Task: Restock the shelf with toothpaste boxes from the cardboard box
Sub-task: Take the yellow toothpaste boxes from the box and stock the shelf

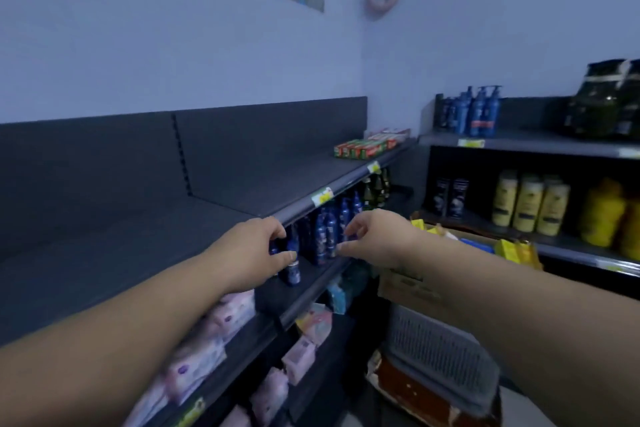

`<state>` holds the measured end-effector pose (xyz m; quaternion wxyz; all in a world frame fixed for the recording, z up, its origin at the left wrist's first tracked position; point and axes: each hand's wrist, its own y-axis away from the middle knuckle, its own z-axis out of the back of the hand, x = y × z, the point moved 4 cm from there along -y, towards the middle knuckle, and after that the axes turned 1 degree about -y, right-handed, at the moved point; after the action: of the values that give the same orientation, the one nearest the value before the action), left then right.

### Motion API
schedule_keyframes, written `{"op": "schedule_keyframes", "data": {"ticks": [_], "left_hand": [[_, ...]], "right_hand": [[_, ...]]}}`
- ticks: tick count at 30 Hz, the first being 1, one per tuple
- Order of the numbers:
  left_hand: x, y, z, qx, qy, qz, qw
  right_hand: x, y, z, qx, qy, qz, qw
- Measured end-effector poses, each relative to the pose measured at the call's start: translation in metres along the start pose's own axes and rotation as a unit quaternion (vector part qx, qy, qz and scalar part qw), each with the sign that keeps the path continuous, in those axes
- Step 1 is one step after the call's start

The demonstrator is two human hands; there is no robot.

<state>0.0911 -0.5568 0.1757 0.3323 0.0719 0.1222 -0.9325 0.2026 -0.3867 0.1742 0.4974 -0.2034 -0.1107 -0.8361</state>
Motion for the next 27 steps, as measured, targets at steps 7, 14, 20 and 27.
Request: {"op": "schedule_keyframes", "data": {"ticks": [7, 14, 20, 27], "left_hand": [[-0.128, -0.042, -0.068, 0.031, 0.024, -0.077, 0.996], [-0.197, -0.081, -0.124, 0.029, -0.001, -0.118, 0.993], [-0.228, -0.132, -0.175, 0.069, 0.01, -0.154, 0.986], [-0.242, -0.222, -0.217, 0.105, 0.035, -0.206, 0.972]], "right_hand": [[-0.152, 0.052, 0.041, -0.053, 0.056, -0.103, 0.992], [-0.253, 0.088, 0.046, -0.058, 0.07, -0.261, 0.961], [-0.306, 0.082, 0.037, -0.054, 0.068, -0.335, 0.938], [-0.356, 0.019, 0.042, -0.059, 0.063, -0.393, 0.915]]}}
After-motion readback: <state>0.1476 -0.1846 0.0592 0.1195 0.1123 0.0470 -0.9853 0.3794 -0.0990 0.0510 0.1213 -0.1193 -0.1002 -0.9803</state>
